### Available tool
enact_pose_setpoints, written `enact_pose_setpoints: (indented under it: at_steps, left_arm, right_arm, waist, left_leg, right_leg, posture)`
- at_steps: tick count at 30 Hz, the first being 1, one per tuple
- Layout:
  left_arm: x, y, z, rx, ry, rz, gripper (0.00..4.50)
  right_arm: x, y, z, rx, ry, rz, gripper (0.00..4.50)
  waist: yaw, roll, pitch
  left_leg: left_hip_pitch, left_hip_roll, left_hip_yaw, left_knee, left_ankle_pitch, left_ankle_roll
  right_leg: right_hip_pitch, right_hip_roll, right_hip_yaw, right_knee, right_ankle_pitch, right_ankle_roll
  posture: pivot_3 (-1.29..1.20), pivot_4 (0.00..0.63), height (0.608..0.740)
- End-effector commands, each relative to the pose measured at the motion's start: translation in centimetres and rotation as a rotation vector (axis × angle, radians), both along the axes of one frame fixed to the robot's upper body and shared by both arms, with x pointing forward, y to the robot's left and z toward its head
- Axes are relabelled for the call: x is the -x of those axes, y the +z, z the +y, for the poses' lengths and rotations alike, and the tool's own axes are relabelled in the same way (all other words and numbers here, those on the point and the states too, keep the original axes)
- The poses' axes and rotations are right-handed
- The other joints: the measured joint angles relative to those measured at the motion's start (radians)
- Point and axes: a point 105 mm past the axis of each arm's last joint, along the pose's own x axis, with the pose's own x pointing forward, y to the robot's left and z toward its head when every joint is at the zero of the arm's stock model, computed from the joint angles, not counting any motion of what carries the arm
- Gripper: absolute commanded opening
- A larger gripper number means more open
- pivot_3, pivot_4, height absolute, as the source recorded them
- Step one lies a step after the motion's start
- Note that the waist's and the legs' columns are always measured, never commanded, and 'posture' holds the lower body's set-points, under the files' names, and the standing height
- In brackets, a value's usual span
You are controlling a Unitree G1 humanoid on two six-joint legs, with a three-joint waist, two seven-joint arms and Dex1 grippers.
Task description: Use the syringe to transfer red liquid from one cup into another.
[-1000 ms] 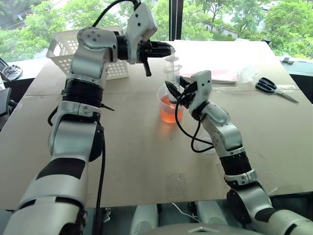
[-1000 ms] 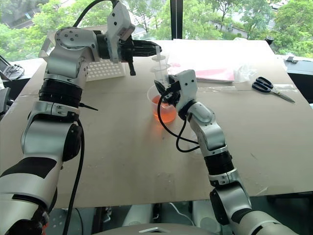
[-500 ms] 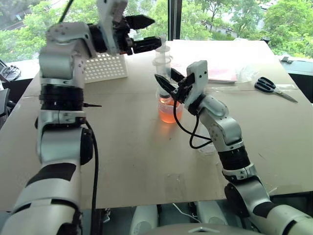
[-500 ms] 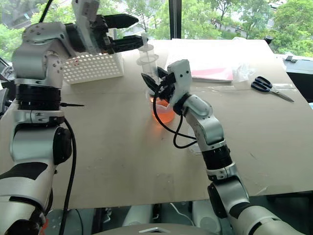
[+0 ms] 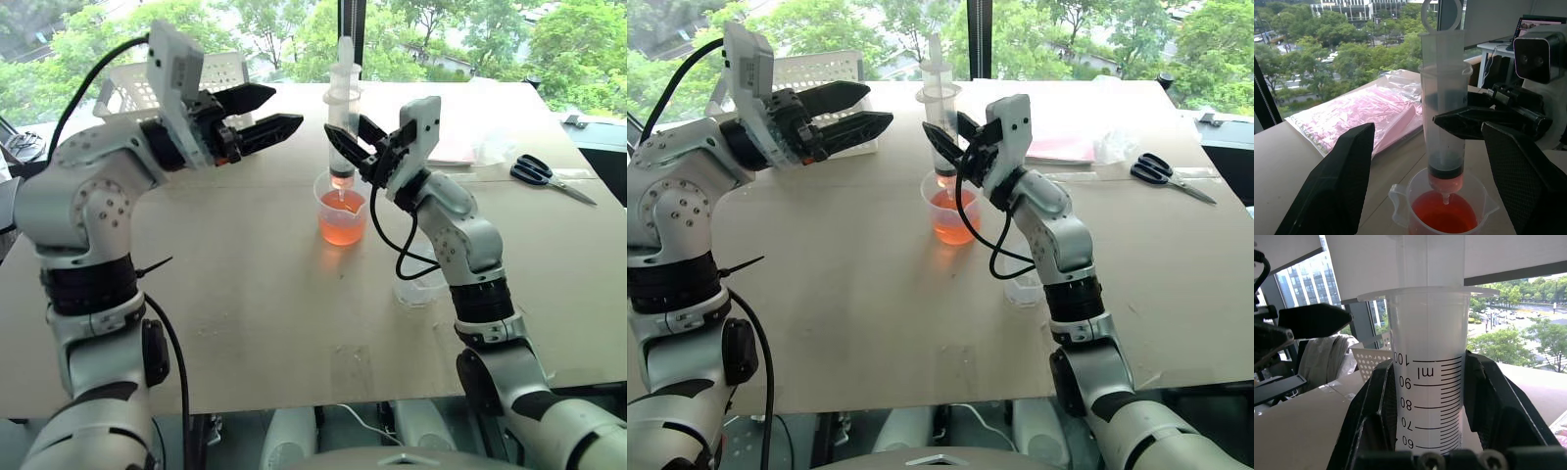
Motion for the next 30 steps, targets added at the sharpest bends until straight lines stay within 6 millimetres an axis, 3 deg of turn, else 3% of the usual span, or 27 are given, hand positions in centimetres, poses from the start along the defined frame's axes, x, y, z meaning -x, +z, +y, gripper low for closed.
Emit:
enact_pose_setpoints:
  at_steps: [1,7,11,13,16,19,22,30]
  left_arm:
    - [0.9,1.8,0.1,0.054,0.014,-0.066,3.53]
    - [1.3,2.9,-0.6,0.126,-0.06,-0.037,3.53]
    - [1.7,3.2,-1.5,0.144,-0.138,-0.012,3.53]
    - [1.8,3.2,-1.8,0.148,-0.157,-0.01,3.53]
    - [1.8,3.4,-3.1,0.14,-0.2,-0.041,3.53]
    - [1.9,3.6,-4.3,0.131,-0.254,-0.064,3.53]
    - [2.1,3.4,-5.4,0.082,-0.313,-0.081,3.53]
    - [2.1,2.8,-8.4,-0.072,-0.445,-0.141,3.53]
  right_arm:
    - [0.0,1.4,-0.2,-0.065,0.006,-0.019,1.45]
    - [1.7,5.3,-4.5,-0.287,0.083,-0.024,1.45]
    - [5.7,7.0,-8.3,-0.277,0.165,-0.056,1.44]
    - [7.1,6.9,-9.0,-0.226,0.18,-0.061,1.44]
    - [9.8,5.6,-10.8,-0.135,0.156,-0.037,1.44]
    - [11.6,3.4,-11.2,-0.053,0.123,-0.009,1.44]
    - [12.5,0.8,-11.1,0.013,0.084,0.035,1.44]
    - [13.3,-3.7,-11.3,0.044,-0.008,0.101,1.44]
  waist:
    - [0.001,0.0,0.0]
    - [0.011,0.0,0.0]
    - [0.02,0.0,0.0]
    - [0.025,0.0,0.0]
    - [0.026,0.0,0.0]
    - [0.026,0.0,0.0]
    - [0.026,0.0,0.0]
    - [0.028,0.0,0.0]
  left_leg:
    - [0.0,0.0,0.0,0.0,0.0,0.0]
    - [-0.001,0.0,0.0,0.0,0.0,0.0]
    - [-0.002,0.0,-0.001,-0.001,0.0,0.0]
    - [-0.002,0.0,0.0,-0.002,0.0,0.0]
    - [-0.001,0.0,0.0,-0.002,0.0,0.0]
    - [-0.001,-0.001,0.002,-0.001,0.0,0.0]
    - [0.0,-0.001,0.003,-0.001,0.0,0.0]
    - [0.0,-0.001,0.005,0.0,0.0,0.0]
  right_leg:
    - [0.0,0.0,0.0,0.0,0.0,0.0]
    - [0.0,-0.001,0.0,-0.001,0.0,0.0]
    - [0.0,-0.002,-0.001,-0.004,0.0,0.0]
    - [0.001,-0.002,-0.001,-0.006,0.0,0.0]
    - [0.001,-0.001,-0.001,-0.005,0.0,0.0]
    - [0.001,0.0,-0.001,-0.005,0.0,0.0]
    - [0.003,0.0,-0.001,-0.005,0.0,0.0]
    - [0.004,0.001,0.0,-0.006,0.0,0.0]
  posture:
    - [0.0,0.15,0.74]
    - [0.0,0.15,0.74]
    - [0.0,0.15,0.74]
    - [0.0,0.15,0.74]
    - [0.0,0.15,0.74]
    - [0.0,0.15,0.74]
    - [0.0,0.15,0.74]
    - [0.0,0.15,0.74]
